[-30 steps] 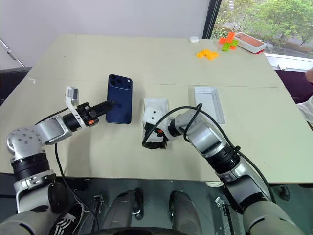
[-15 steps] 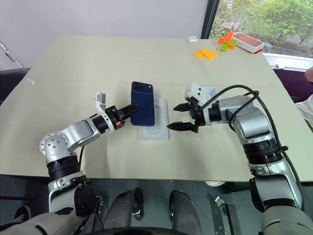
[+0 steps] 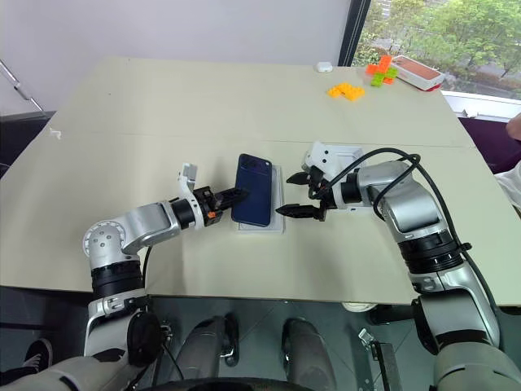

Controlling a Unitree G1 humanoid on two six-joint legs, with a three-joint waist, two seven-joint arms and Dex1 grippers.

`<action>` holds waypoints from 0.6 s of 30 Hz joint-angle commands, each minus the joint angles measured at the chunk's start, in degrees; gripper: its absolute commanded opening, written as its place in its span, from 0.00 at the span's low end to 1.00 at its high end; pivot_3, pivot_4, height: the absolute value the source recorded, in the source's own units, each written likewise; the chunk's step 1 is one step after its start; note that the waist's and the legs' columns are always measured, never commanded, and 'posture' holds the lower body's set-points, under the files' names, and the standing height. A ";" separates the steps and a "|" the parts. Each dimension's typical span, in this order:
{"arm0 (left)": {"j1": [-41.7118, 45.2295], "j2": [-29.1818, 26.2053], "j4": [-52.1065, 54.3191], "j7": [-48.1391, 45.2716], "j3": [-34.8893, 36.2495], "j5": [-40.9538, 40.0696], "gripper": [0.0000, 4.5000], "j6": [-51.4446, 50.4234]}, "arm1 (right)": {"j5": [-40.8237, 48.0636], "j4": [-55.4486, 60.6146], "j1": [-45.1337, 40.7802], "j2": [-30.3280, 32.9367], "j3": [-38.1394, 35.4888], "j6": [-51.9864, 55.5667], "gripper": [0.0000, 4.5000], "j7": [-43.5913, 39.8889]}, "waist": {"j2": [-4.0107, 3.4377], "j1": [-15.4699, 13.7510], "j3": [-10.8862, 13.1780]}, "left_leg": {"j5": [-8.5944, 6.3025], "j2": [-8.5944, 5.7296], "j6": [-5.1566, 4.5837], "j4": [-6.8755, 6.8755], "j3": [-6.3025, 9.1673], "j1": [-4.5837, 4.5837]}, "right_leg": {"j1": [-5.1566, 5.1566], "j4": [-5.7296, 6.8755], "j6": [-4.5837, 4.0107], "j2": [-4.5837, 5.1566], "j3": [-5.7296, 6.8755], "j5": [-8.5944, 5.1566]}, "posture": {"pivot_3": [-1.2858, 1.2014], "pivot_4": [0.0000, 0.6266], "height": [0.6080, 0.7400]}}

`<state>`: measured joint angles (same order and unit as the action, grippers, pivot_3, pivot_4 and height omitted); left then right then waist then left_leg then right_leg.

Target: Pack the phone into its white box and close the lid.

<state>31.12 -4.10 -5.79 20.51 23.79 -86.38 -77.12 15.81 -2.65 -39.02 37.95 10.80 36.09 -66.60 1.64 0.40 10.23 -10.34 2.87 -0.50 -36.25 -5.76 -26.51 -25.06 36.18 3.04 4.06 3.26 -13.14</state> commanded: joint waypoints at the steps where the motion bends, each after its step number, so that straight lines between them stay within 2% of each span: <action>1: 0.33 -0.41 1.54 0.46 -1.45 -3.96 0.11 2.18 | -0.24 0.44 -1.55 -0.27 -0.56 -1.27 1.00 0.78 | 0.00 0.04 0.00 | 0.00 0.00 0.00 0.00 0.00 0.01 | 0.01 0.00 0.00 -0.01 0.00 0.00 | 0.52 0.24 1.00; 4: 0.37 -0.79 2.17 0.83 -2.55 -3.78 0.41 4.29 | -0.23 0.57 -1.63 -0.34 -0.46 -1.25 1.00 0.99 | 0.00 0.10 0.00 | 0.00 0.01 0.00 0.00 0.00 0.03 | 0.02 0.01 0.00 -0.01 0.00 0.00 | 0.52 0.24 1.00; 9: 0.21 -1.92 2.66 0.79 -4.18 -4.69 0.99 6.54 | -1.11 -0.16 -1.74 -0.49 -0.20 -2.19 1.00 1.28 | 0.00 0.08 0.00 | 0.00 0.01 0.00 -0.01 0.00 0.04 | 0.04 0.00 0.00 -0.02 0.00 0.00 | 0.52 0.24 1.00; 11: -0.27 -3.25 4.32 -0.43 -5.26 -4.13 0.99 6.43 | -1.38 -0.65 -2.02 -0.78 -0.13 -2.38 1.00 1.44 | 0.00 0.09 0.00 | 0.00 0.01 0.00 -0.01 0.00 0.04 | 0.04 0.00 0.00 -0.02 0.00 0.00 | 0.52 0.24 1.00; 14: -0.11 -5.54 5.08 -0.18 -4.84 -7.59 0.99 7.47 | -1.34 -1.06 -2.46 -1.24 -0.07 -2.06 1.00 1.57 | 0.00 0.10 0.00 | 0.00 0.01 0.01 -0.01 0.00 0.05 | 0.05 0.00 0.00 -0.01 -0.01 0.00 | 0.52 0.24 1.00; 18: 0.57 -11.40 7.20 -3.11 -5.75 -8.89 0.99 6.88 | -0.85 -0.98 -2.80 -1.77 -0.18 -1.20 1.00 1.68 | -0.01 0.21 -0.01 | 0.00 0.03 0.01 0.00 0.02 0.07 | 0.05 0.01 -0.01 -0.01 0.00 0.00 | 0.52 0.24 1.00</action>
<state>30.56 -14.36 -1.72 19.76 18.54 -93.52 -70.46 14.31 -4.40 -40.10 36.39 11.28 34.76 -65.02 1.63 0.62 10.23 -10.34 2.90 -0.48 -36.25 -5.76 -26.43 -25.01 36.19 3.03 4.04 3.26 -13.14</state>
